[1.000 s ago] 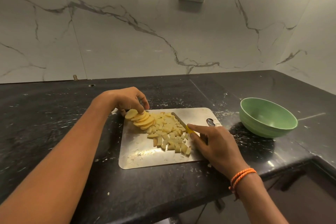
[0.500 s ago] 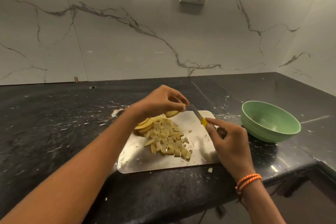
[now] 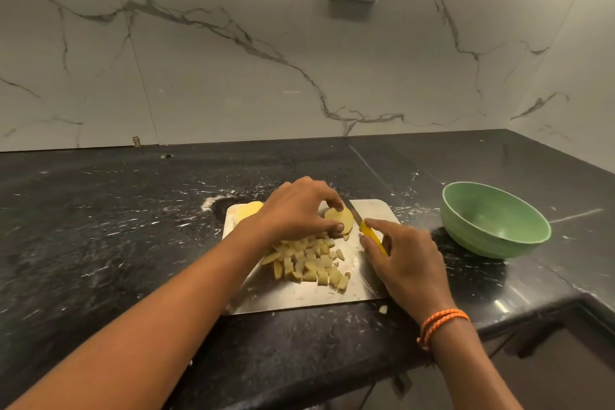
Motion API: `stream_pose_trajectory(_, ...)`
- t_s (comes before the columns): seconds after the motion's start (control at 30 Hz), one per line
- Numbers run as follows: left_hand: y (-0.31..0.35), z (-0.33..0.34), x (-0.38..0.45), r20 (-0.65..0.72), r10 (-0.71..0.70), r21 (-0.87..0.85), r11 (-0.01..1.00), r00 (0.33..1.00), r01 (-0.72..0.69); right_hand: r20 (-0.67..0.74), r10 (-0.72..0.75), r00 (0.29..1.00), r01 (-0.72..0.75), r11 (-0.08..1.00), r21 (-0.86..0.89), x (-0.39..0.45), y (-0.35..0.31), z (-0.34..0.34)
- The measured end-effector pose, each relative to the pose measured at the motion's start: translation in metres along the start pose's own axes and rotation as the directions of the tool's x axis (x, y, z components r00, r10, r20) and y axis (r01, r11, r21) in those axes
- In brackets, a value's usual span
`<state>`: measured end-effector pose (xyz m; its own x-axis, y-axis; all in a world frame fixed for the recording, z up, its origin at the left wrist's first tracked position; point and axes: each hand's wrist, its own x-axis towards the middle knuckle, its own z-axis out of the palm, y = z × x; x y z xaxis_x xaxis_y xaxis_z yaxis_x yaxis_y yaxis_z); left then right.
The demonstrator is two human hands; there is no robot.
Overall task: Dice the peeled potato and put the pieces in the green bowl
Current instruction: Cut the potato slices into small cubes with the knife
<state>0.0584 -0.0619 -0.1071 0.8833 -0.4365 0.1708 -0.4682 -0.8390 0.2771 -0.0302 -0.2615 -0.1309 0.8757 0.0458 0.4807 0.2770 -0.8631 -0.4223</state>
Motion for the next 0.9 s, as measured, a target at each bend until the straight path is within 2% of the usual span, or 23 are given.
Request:
stream_pose_trajectory(0.1, 0.001, 0.003, 0.001, -0.067, -0.009, 0.115, 0.993, 0.998, 0.017, -0.013, -0.012, 1.0, 0.012, 1.0, -0.026, 0.0, -0.003, 0.0)
stream_pose_trajectory(0.27, -0.005, -0.006, -0.001, 0.058, -0.013, 0.1, 0.995, 0.998, 0.007, -0.062, -0.02, 0.998, 0.016, 0.997, -0.069, -0.004, -0.008, -0.001)
stream_pose_trajectory(0.43, 0.003, -0.001, -0.004, -0.005, -0.032, 0.129, 0.991, 0.999, 0.033, -0.022, -0.029, 0.999, 0.027, 0.996, -0.079, -0.001, -0.013, 0.0)
stream_pose_trajectory(0.73, 0.005, 0.005, -0.002, -0.011, -0.07, 0.125, 0.99, 0.998, 0.07, 0.097, -0.004, 0.995, 0.015, 0.994, -0.113, 0.003, -0.015, 0.004)
stream_pose_trajectory(0.9, 0.006, 0.005, -0.003, -0.02, -0.078, 0.119, 0.99, 0.997, 0.08, 0.064, -0.027, 0.998, 0.032, 0.995, -0.089, -0.015, -0.015, -0.003)
